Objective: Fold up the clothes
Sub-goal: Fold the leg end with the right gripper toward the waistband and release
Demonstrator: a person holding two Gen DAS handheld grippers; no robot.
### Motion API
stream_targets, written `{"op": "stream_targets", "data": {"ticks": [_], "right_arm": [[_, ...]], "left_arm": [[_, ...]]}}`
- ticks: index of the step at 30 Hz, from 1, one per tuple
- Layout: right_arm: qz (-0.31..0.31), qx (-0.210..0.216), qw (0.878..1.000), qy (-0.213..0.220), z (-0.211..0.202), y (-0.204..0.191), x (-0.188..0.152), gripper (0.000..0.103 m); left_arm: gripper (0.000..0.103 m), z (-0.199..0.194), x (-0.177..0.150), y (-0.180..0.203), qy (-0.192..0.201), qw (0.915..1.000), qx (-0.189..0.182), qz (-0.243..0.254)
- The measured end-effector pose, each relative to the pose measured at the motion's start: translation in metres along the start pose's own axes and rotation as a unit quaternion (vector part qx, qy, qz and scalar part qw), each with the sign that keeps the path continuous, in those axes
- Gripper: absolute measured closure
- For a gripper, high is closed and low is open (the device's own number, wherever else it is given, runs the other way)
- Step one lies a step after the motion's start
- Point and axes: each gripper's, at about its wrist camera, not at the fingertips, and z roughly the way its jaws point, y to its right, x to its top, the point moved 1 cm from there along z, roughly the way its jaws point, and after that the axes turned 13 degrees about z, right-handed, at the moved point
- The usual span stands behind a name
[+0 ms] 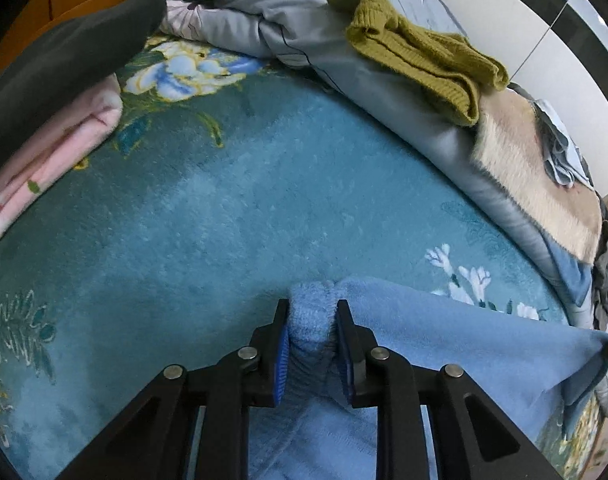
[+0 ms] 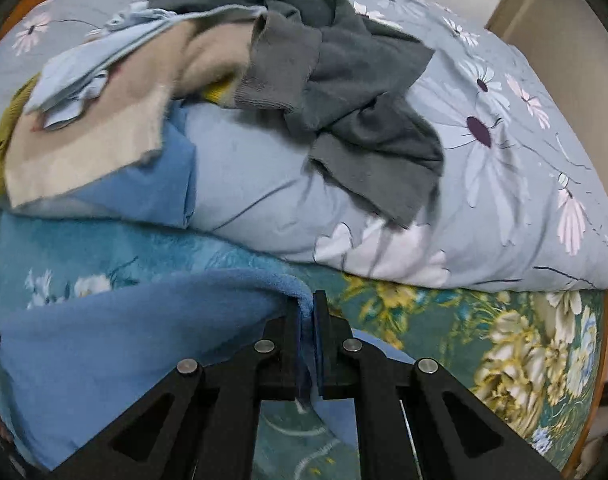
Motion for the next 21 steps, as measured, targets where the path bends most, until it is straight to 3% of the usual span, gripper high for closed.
{"op": "stream_targets", "data": {"ticks": [2, 6, 7, 9, 12, 14, 16, 18, 20, 21], "right_arm": [[-0.007, -0.004, 1.000, -0.001, 0.002, -0.002, 0.002, 0.096], [-0.017, 0.032, 0.999, 0.005, -0.010, 0.003, 0.000, 0.057], [-0.019, 0.039, 0.999, 0.013, -0.015, 0.008, -0.001, 0.055], [-0.009, 0.046, 0.998, 0.036, -0.027, 0.027, -0.007, 0.055], [0.064, 0.078, 0.994, 0.051, -0.031, 0.074, -0.024, 0.053], [0.135, 0.095, 0.986, 0.039, -0.018, 0.114, -0.042, 0.053], [0.200, 0.110, 0.973, 0.017, -0.001, 0.144, -0.059, 0.053], [0.275, 0.139, 0.951, 0.005, 0.013, 0.172, -0.078, 0.053], [0.362, 0.196, 0.911, 0.004, 0.023, 0.197, -0.096, 0.053], [0.384, 0.211, 0.899, 0.002, 0.025, 0.201, -0.099, 0.053]], "left_arm": [[0.075, 0.001, 0.001, 0.001, -0.001, 1.0000, -0.004, 0.001], [0.058, -0.007, 0.000, 0.007, 0.012, 0.9998, -0.007, 0.012], [0.052, -0.011, 0.001, 0.009, 0.017, 0.9997, 0.001, 0.016], [0.050, -0.019, 0.000, 0.012, 0.029, 0.9992, 0.018, 0.020], [0.045, -0.034, -0.002, 0.013, 0.051, 0.9979, 0.036, 0.019], [0.043, -0.043, -0.002, 0.009, 0.062, 0.9972, 0.041, 0.007], [0.042, -0.044, -0.001, -0.001, 0.063, 0.9971, 0.040, -0.013], [0.042, -0.044, -0.002, -0.009, 0.058, 0.9970, 0.037, -0.035], [0.042, -0.047, -0.005, -0.017, 0.054, 0.9964, 0.033, -0.057], [0.042, -0.048, -0.007, -0.020, 0.054, 0.9958, 0.032, -0.066]]}}
